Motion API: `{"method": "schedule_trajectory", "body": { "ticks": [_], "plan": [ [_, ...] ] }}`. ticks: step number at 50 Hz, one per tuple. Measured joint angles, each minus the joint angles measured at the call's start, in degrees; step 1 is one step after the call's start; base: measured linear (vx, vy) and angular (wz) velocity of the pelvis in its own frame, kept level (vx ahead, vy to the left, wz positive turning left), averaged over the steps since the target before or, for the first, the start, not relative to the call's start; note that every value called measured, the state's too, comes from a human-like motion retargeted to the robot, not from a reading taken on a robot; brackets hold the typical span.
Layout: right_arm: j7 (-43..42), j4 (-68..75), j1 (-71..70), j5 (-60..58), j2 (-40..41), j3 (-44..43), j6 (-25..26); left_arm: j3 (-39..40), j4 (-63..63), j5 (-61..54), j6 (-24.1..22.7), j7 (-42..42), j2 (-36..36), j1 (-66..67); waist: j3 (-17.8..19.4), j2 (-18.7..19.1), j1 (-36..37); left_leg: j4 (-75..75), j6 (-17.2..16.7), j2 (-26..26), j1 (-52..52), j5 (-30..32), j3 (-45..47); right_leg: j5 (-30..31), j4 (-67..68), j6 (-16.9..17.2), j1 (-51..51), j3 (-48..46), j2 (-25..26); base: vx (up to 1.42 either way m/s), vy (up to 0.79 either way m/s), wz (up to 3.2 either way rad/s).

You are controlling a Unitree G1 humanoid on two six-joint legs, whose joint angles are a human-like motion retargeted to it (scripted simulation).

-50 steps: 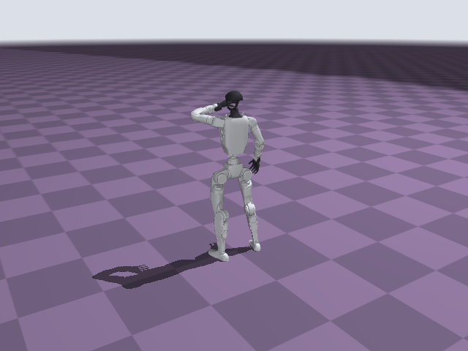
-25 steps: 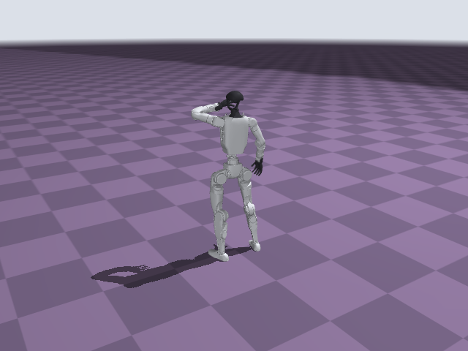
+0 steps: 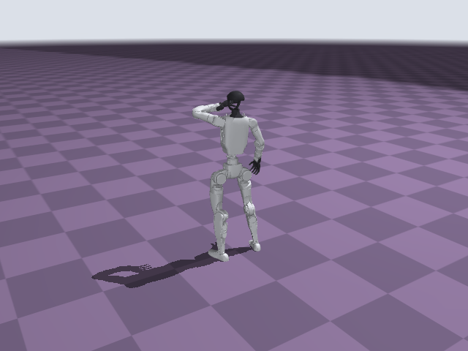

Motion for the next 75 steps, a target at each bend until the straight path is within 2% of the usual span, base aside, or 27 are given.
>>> {"method": "schedule_trajectory", "body": {
  "ticks": [5,7,10,12,17,20,23,30,32,36,43,47,52,55,60,63,66,70,75],
  "plan": [
    [1.5,2.1,1.3,0.1,0.3,2.4,0.5,-6.7,5.8,1.8,1.5,-0.5,-9.5,-10.8,-0.3,-0.4,-0.1,0.1,-0.2,-0.2,-0.3,0.2,-1.9,-0.4,0.0,-0.2,1.0,-1.9,-0.4,0.01,0.01,0.33],
    [1.4,2.7,1.4,0.3,0.5,2.9,0.4,-8.7,7.3,2.0,1.3,-0.2,-11.2,-13.3,-0.3,-0.6,-0.2,0.1,-0.2,-0.3,-0.3,0.2,-2.2,-0.5,0.0,-0.2,1.2,-2.2,-0.4,0.00,0.00,0.00],
    [0.8,3.1,1.3,0.5,0.8,2.6,0.1,-10.2,7.5,1.7,0.8,0.2,-10.2,-14.0,-0.4,-0.6,-0.1,0.2,-0.1,-0.2,-0.2,0.2,-1.8,-0.4,0.0,-0.3,1.0,-1.8,-0.4,0.00,0.00,-0.07],
    [0.1,2.9,1.2,0.6,0.9,1.7,-0.1,-9.8,6.0,0.9,0.2,0.4,-7.0,-12.2,-0.4,-0.4,-0.1,0.1,0.0,-0.2,-0.1,0.1,-1.1,-0.3,0.0,-0.2,0.7,-1.1,-0.3,0.00,-0.01,-0.30],
    [-1.3,1.3,1.3,0.8,1.2,-1.5,-0.5,-4.9,0.4,-1.3,-1.4,1.1,2.3,-3.2,-0.2,0.3,-0.1,0.1,0.1,0.0,0.3,-0.1,0.9,0.1,0.1,0.1,-0.3,0.9,0.1,0.00,-0.01,-0.35],
    [-1.7,0.5,2.0,1.1,1.1,-2.8,-0.6,-2.1,-1.8,-1.7,-1.6,1.2,5.0,0.5,-0.3,0.9,-0.2,0.1,0.1,0.1,0.4,-0.2,1.4,0.2,0.1,0.2,-0.6,1.4,0.2,0.00,0.00,-0.07],
    [-1.6,0.7,3.0,1.6,0.7,-2.8,-0.4,-2.6,-1.4,-1.0,-0.8,0.8,3.7,-1.2,-0.6,1.4,-0.6,0.1,0.1,0.1,0.3,-0.1,1.1,0.1,0.1,0.3,-0.5,1.1,0.2,0.00,0.00,0.06],
    [-0.5,2.9,4.2,2.0,1.2,0.2,-0.3,-9.9,5.9,1.7,1.0,0.6,-7.1,-13.9,-0.8,0.7,-1.5,0.2,0.0,0.0,-0.1,0.1,-0.6,-0.3,0.1,0.1,0.3,-0.7,-0.1,0.00,0.00,0.20],
    [-0.4,3.1,4.1,1.8,1.6,0.6,-0.4,-10.4,7.2,2.1,0.9,0.6,-8.3,-15.0,-0.8,0.4,-1.6,0.2,0.0,-0.1,-0.1,0.1,-0.6,-0.3,0.1,0.0,0.3,-0.7,-0.2,0.00,0.00,0.00],
    [-0.4,2.6,3.7,1.1,2.0,-0.3,-0.7,-8.4,6.7,2.1,0.4,0.4,-5.5,-12.6,-0.5,0.2,-1.5,0.2,0.0,0.0,0.1,0.0,0.3,-0.2,0.1,-0.1,0.0,0.3,-0.1,0.00,0.00,-0.12],
    [0.1,0.4,3.7,-0.1,2.1,-3.5,-0.5,0.5,3.2,1.1,-0.3,-1.0,2.7,-1.6,-0.2,0.6,-0.9,0.1,0.0,0.1,0.6,-0.2,1.9,0.2,0.1,0.1,-0.8,2.0,0.3,0.00,0.00,-0.18],
    [0.6,0.8,3.8,0.0,1.7,-3.1,-0.1,0.9,4.2,2.1,0.6,-2.0,0.6,-2.3,-0.3,0.9,-1.0,0.1,0.0,0.1,0.5,-0.2,1.4,0.1,0.2,0.1,-0.5,1.4,0.2,0.00,0.00,0.05],
    [0.9,1.9,3.4,0.6,1.7,-0.3,0.0,-5.6,7.5,3.2,1.3,-1.9,-6.2,-10.6,-0.4,0.3,-1.3,0.1,0.0,0.0,0.1,0.0,0.1,-0.1,0.2,0.0,0.0,0.1,-0.1,-0.01,0.01,0.23],
    [1.0,1.9,2.8,0.6,1.8,1.0,-0.2,-9.3,8.0,3.0,0.8,-1.6,-7.7,-13.9,-0.3,-0.2,-1.3,0.2,0.1,-0.1,0.0,0.1,-0.2,-0.1,0.2,0.0,0.1,-0.1,-0.1,0.00,0.00,0.00],
    [0.7,0.3,1.8,-0.1,2.0,0.4,-0.6,-10.0,4.2,1.6,-0.7,-1.4,-1.6,-11.8,-0.1,-0.7,-0.9,0.1,0.3,0.0,0.1,0.0,1.0,0.2,0.2,0.2,-0.6,1.1,0.1,0.00,-0.01,-0.15],
    [0.4,-0.8,1.8,-0.6,2.3,-1.1,-0.8,-6.7,1.6,0.9,-1.3,-1.1,3.3,-6.9,0.1,-0.8,-0.5,0.1,0.3,0.1,0.3,-0.1,1.8,0.5,0.2,0.4,-1.0,1.9,0.3,0.00,-0.01,-0.24],
    [0.4,-1.4,2.2,-0.8,2.5,-2.3,-0.7,-2.8,0.5,0.8,-1.2,-1.4,5.2,-2.8,0.1,-0.9,-0.2,0.1,0.2,0.2,0.3,-0.1,2.0,0.5,0.2,0.5,-1.1,2.1,0.4,0.00,0.00,0.00],
    [0.9,-0.7,3.2,-0.3,2.4,-2.3,-0.2,-0.7,2.3,1.7,0.1,-2.5,1.4,-3.1,0.0,-0.9,-0.3,0.1,0.1,0.2,0.1,0.0,1.0,0.3,0.2,0.3,-0.6,1.0,0.3,0.00,0.00,0.21],
    [2.1,1.4,3.7,0.7,3.1,-0.2,0.4,-2.4,8.3,3.3,1.9,-2.6,-10.1,-9.1,0.2,-1.9,-0.7,0.2,-0.2,0.0,-0.3,0.2,-1.2,-0.2,0.1,-0.1,0.5,-1.2,-0.2,0.00,0.01,0.39]
  ]
}}
